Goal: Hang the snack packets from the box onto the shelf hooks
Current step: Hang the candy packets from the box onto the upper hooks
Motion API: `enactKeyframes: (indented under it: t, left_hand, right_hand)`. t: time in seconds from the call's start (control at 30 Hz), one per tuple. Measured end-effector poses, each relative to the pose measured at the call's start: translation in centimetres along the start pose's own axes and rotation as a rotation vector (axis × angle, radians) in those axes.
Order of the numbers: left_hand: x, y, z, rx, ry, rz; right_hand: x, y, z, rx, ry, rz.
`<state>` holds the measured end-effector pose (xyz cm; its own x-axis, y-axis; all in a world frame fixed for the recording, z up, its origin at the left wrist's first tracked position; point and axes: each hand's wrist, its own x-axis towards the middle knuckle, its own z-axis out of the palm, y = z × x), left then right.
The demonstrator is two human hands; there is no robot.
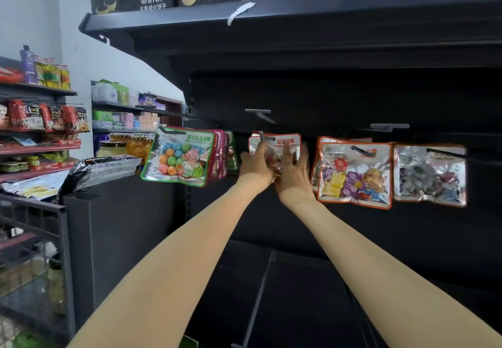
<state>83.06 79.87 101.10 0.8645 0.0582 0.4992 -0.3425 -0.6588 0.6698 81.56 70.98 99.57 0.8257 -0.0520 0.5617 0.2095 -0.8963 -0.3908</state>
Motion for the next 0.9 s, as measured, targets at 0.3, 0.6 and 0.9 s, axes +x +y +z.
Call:
enactKeyframes:
  t: [0.3,0.6,0.9]
  left_hand:
    - [-2.4,-0.2,-1.2,0.133,0.131,0.088]
    - [-14.4,-2.4,-6.6,0.195,0.264,0.178]
    - [-25.2,-15.3,-13.5,0.303,0.347,-0.169]
  right_hand:
    - [-2.0,-0.5,-1.6,0.095,0.021,-0.267]
    - [-10.1,-2.7,-1.4,0.374,-0.043,-0.442]
    - [-18.8,-10.7,6.0,0.55,-0.356,-0.482]
